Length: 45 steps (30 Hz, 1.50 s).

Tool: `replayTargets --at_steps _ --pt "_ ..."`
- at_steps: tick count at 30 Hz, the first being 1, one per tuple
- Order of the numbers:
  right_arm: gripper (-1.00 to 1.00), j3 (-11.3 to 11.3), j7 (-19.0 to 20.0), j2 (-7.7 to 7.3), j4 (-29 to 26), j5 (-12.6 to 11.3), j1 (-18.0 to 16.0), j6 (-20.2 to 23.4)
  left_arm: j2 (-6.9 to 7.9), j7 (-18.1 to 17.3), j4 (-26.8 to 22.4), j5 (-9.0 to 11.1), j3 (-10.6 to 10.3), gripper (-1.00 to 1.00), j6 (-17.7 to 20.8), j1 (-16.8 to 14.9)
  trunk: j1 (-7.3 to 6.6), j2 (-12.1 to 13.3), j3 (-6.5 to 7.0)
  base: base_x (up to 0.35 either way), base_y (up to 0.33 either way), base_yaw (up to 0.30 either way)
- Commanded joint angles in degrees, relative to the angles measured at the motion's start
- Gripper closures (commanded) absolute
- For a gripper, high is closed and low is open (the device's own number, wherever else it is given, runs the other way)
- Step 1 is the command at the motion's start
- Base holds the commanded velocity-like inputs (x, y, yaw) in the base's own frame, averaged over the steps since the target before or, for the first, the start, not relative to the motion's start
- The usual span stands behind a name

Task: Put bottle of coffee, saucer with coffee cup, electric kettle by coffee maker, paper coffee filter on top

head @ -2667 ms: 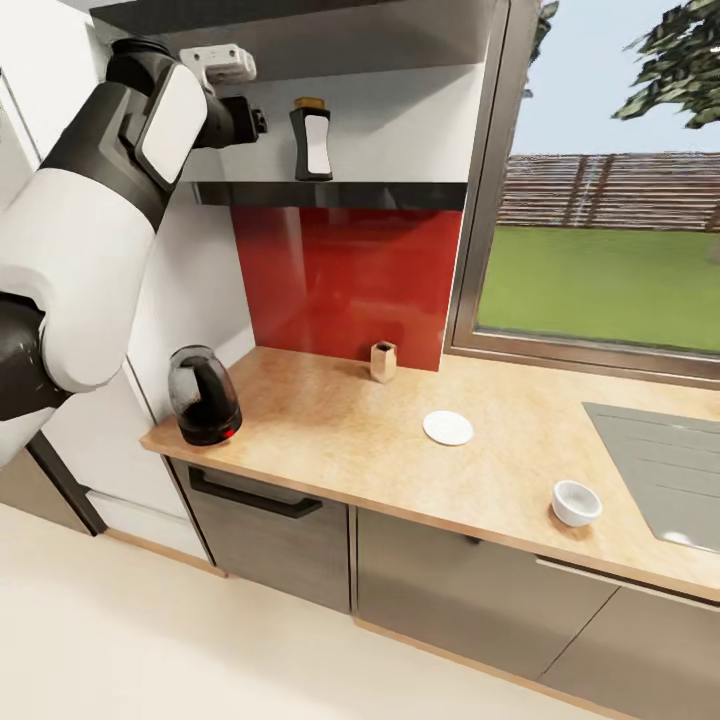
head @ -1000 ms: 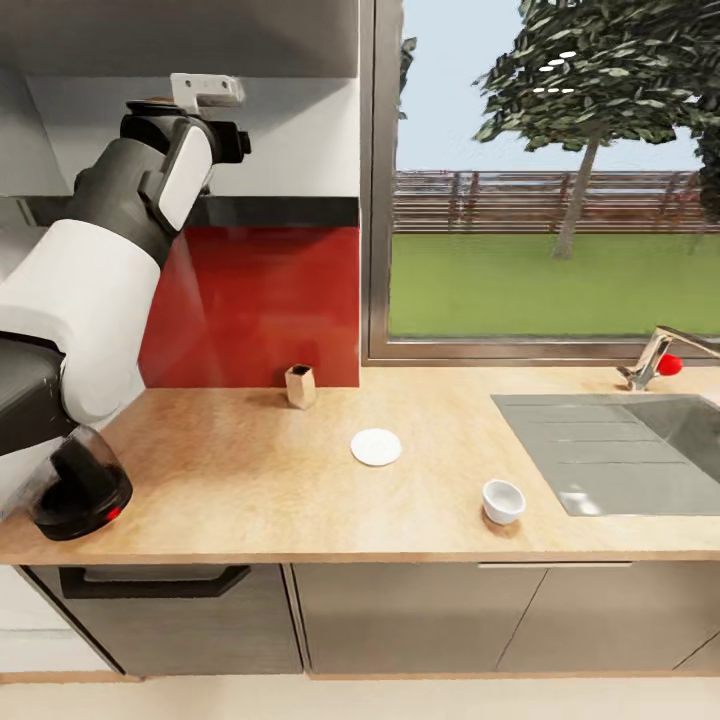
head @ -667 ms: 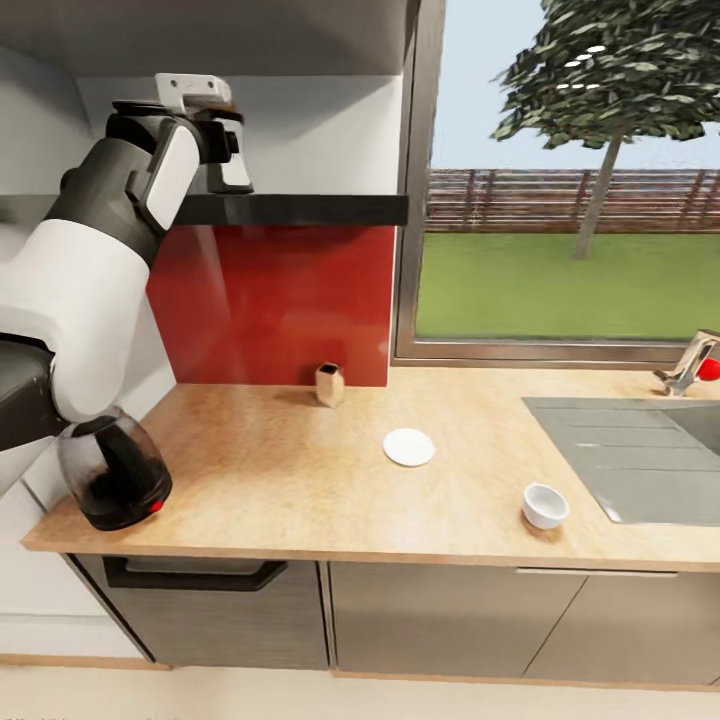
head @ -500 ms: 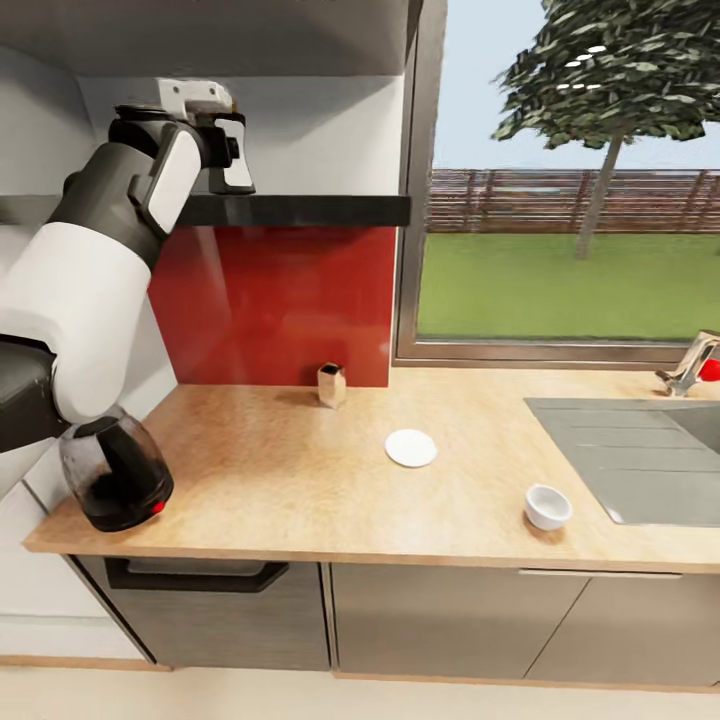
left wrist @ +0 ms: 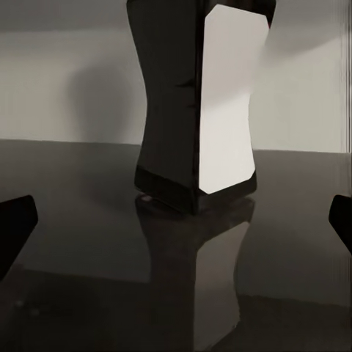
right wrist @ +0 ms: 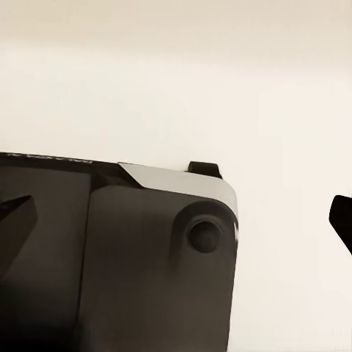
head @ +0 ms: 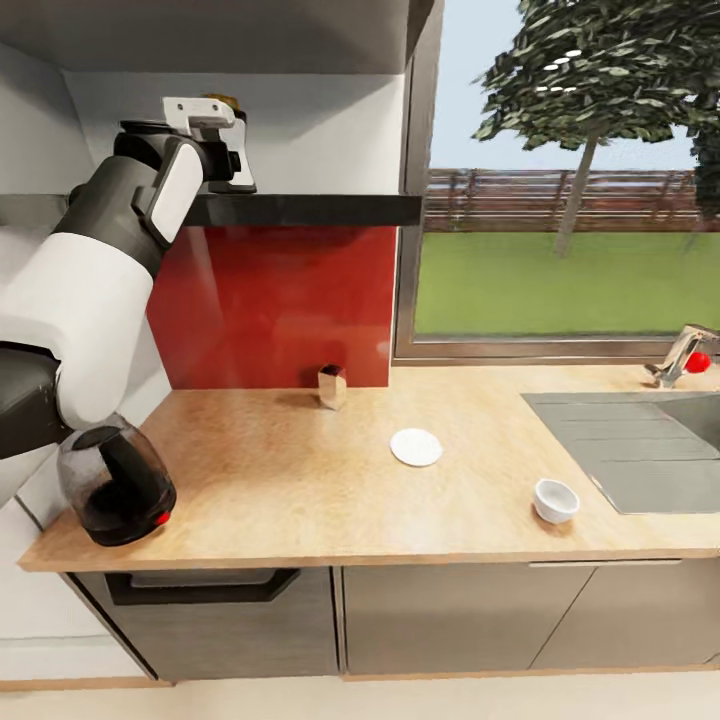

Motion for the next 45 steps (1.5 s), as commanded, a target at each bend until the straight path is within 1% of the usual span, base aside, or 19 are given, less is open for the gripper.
replayTargets --at_steps 1,5,9,10,13,17,18,19,21,23,24,28,36,41,45 --pt "-1.0 -0.46 -0.26 0.03 0.11 0.6 -0.06 -0.19 0.09 0.49 -0.11 0.63 -0.33 -1.0 0.22 -0.04 0.01 -0.07 -0.09 0.0 0.301 -0.272" --pt "-1.0 -0.38 -0.26 0.03 0.13 0.6 -0.06 -0.19 0.07 0.48 -0.47 0.51 -0.47 -1.0 0.28 -0.04 0.01 -0.07 -0.09 0.009 0.283 -0.275" --pt "-1.0 -0.36 -0.26 0.03 0.13 0.6 -0.06 -0.19 0.07 0.49 -1.76 0.27 -0.38 -1.0 1.45 -0.02 0.01 -0.07 -0.09 0.045 0.111 -0.277" --pt "-1.0 -0.36 -0.26 0.03 0.13 0.6 -0.06 -0.19 0.08 0.49 -6.34 0.22 -0.35 -1.0 5.26 -0.01 0.01 -0.07 -0.09 0.093 0.092 -0.277" --pt "-1.0 -0.36 -0.26 0.03 0.13 0.6 -0.06 -0.19 0.13 0.49 -7.92 0.1 -0.33 -1.0 6.46 -0.01 0.01 -0.07 -0.09 0.051 0.049 -0.277" --pt "-1.0 -0.36 -0.26 0.03 0.18 0.6 -0.06 -0.19 0.49 0.49 -8.4 -0.03 -0.33 -1.0 6.9 -0.01 0.01 -0.07 -0.09 0.009 0.009 -0.277" --pt "-1.0 -0.36 -0.26 0.03 0.2 0.6 -0.06 -0.19 1.06 0.49 -8.45 0.02 -0.33 -1.0 6.94 0.0 0.01 -0.07 -0.09 0.002 0.002 -0.277" --pt "-1.0 -0.36 -0.26 0.03 0.21 0.6 -0.06 -0.19 1.32 0.49 -8.46 0.08 -0.33 -1.0 6.97 0.01 0.01 -0.07 -0.09 0.001 0.001 -0.277" --pt "-1.0 -0.36 -0.26 0.03 0.22 0.6 -0.06 -0.19 2.87 0.49 -8.5 0.23 -0.37 -1.0 7.28 0.04 0.01 -0.07 -0.09 0.001 0.001 -0.256" --pt "-1.0 -0.36 -0.26 0.03 0.18 0.6 -0.06 -0.19 3.8 0.49 -8.5 0.34 -0.39 -1.0 7.47 0.04 0.01 -0.07 -0.09 0.0 0.0 -0.139" --pt "-1.0 -0.36 -0.26 0.03 0.15 0.6 -0.06 -0.19 4.84 0.46 -8.5 0.51 -0.41 -1.0 7.64 0.1 0.01 -0.07 -0.09 0.0 0.074 -0.051" --pt "-1.0 -0.36 -0.26 0.03 0.14 0.6 -0.06 -0.19 5.96 0.41 -8.56 0.72 -0.27 -1.0 7.76 0.13 0.01 -0.07 -0.09 -0.035 0.207 -0.02" --pt "-1.0 -0.36 -0.26 0.03 0.21 0.6 -0.06 -0.19 6.23 0.4 -8.51 0.74 -0.29 -1.0 7.77 0.14 0.01 -0.07 -0.09 -0.024 0.298 -0.001" --pt "-1.0 -0.36 -0.26 0.03 0.22 0.6 -0.06 -0.19 6.24 0.4 -8.5 0.74 -0.32 -1.0 7.77 0.14 0.01 -0.07 -0.09 0.138 0.281 0.0" --pt "-1.0 -0.36 -0.26 0.03 0.19 0.6 -0.06 -0.19 6.24 0.4 -8.52 0.77 -0.33 -1.0 7.77 0.31 0.01 -0.07 -0.09 0.05 0.063 -0.014"
